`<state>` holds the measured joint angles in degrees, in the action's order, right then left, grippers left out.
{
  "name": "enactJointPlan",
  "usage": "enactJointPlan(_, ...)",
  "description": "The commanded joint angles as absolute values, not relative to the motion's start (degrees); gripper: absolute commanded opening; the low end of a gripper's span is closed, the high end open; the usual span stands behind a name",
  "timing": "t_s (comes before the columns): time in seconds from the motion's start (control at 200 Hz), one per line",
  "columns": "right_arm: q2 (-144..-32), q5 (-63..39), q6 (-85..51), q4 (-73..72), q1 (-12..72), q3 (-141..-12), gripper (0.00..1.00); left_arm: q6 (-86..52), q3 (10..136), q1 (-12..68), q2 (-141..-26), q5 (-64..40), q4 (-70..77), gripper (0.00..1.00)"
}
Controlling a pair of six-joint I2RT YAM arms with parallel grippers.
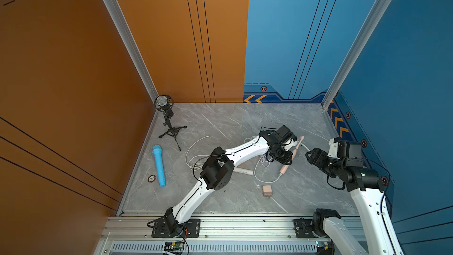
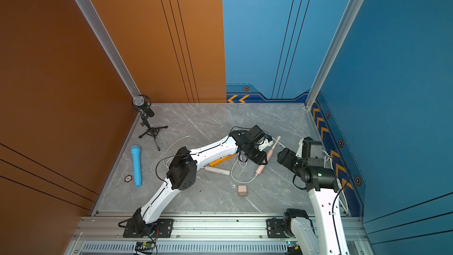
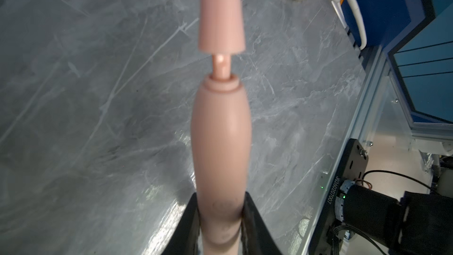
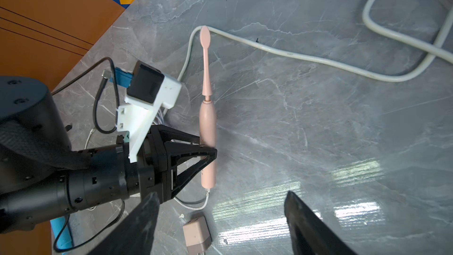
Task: Charge the electric toothbrush
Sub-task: Place the electric toothbrush at the center of the board.
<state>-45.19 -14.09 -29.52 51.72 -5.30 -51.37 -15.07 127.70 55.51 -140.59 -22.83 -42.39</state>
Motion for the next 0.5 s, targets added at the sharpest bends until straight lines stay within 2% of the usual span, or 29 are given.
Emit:
enactJointPlan(0.0, -44.75, -11.91, -31.03, 52.97, -5.8, -50.21, 0.82, -11.36, 132.11, 55.97, -142.91, -20.88, -45.61, 0.0)
enactJointPlan(0.255, -44.74, -11.87, -31.11, 51.55, -5.98, -48.62, 0.81, -10.02, 133.9, 56.6, -147.83, -18.77, -46.1, 0.0)
enactJointPlan(0.495, -44.99, -10.24, -30.94, 50.97, -5.99, -48.11, 0.82, -10.34, 135.44, 56.75, -147.44, -19.44, -46.19, 0.29)
